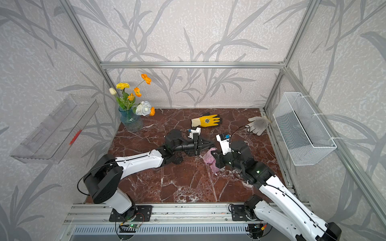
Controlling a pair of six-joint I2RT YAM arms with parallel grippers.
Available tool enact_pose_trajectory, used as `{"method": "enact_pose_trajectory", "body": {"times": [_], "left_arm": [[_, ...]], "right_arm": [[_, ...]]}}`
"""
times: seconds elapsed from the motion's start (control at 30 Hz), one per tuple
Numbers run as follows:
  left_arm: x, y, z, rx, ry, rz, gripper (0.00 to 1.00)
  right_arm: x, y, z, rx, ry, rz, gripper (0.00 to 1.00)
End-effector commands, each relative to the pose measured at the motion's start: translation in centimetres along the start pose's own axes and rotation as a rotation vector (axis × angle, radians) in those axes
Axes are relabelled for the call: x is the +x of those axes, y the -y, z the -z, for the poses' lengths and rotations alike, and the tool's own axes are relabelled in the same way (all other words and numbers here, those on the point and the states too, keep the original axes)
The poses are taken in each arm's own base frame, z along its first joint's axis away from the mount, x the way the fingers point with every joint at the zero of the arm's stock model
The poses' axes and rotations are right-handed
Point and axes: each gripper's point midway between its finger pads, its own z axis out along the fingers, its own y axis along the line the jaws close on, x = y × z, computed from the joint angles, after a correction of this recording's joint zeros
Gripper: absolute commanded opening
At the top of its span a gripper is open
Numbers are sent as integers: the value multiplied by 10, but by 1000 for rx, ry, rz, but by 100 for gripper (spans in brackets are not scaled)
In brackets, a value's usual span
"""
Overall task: Wipe the watch dial
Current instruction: Wipe the dirt from the watch dial.
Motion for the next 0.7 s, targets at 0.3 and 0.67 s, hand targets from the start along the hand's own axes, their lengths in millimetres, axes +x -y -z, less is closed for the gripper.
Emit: {"method": "enact_pose_trajectory", "body": {"times": [0.3, 0.67], "left_arm": [[8, 16, 4, 40, -29, -39, 0], [4, 13, 10, 45, -10, -29, 0]], "right_arm": [[-24, 37, 21, 231, 96, -52, 0], [-24, 31, 50, 166, 133, -15, 0]]}}
